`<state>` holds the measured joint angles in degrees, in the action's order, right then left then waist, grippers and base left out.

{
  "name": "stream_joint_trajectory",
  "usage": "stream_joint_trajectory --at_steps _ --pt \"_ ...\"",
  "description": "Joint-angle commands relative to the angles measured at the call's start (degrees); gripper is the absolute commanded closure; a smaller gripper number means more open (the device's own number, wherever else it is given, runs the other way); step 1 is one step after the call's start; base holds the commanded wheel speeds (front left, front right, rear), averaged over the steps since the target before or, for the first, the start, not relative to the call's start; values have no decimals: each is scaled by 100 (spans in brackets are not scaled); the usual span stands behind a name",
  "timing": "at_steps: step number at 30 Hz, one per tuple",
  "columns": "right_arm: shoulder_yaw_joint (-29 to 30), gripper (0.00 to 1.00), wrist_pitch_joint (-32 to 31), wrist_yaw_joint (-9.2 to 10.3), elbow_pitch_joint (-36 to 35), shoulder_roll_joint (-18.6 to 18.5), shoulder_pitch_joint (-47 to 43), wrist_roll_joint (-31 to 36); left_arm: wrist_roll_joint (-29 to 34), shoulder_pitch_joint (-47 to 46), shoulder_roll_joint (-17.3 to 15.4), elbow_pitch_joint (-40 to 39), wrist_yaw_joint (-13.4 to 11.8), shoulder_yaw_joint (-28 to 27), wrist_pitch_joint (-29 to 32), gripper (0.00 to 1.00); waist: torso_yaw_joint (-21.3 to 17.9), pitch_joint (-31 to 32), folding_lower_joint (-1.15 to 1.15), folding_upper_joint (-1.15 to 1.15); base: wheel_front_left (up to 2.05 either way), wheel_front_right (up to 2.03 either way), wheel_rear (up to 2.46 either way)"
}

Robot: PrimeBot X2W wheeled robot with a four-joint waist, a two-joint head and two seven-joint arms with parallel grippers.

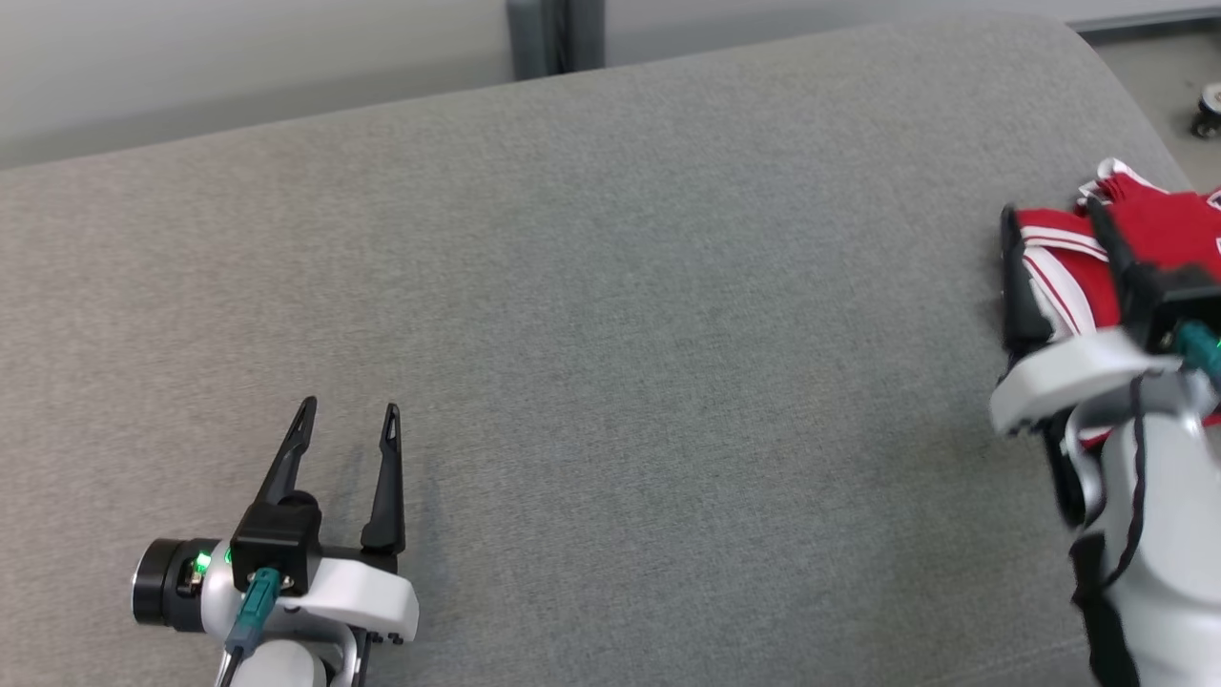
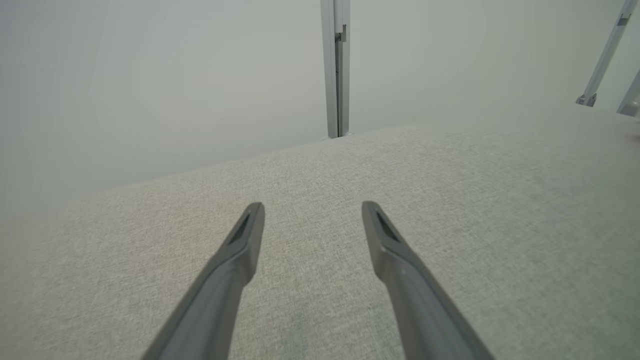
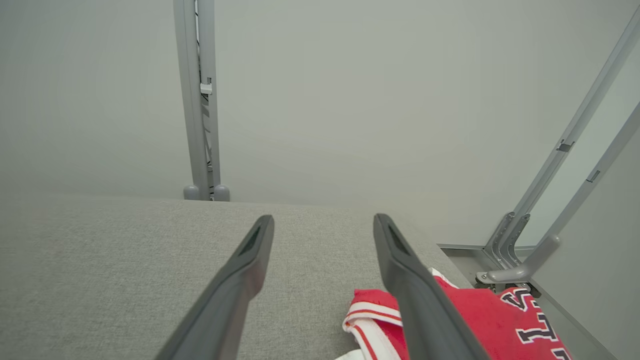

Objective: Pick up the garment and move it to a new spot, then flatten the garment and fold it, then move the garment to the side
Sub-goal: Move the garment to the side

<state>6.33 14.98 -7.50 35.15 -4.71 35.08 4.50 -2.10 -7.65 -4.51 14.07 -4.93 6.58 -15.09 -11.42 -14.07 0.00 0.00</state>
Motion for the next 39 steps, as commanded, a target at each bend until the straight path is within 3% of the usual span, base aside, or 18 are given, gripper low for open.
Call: stream_joint_trajectory --at_steps 1,15,39 --pt "-49 0 23 2 -165 47 -358 -118 -47 108 11 12 -36 -60 -4 0 216 218 0 0 0 0 0" --pt "-698 0 23 2 -526 160 -2106 -821 -126 739 112 43 -74 -434 -4 0 856 964 0 0 0 0 0" --pt "-937 0 24 2 -1078 159 -2702 -1292 -209 1084 148 246 -104 -645 -4 0 1179 1556 0 0 0 0 0"
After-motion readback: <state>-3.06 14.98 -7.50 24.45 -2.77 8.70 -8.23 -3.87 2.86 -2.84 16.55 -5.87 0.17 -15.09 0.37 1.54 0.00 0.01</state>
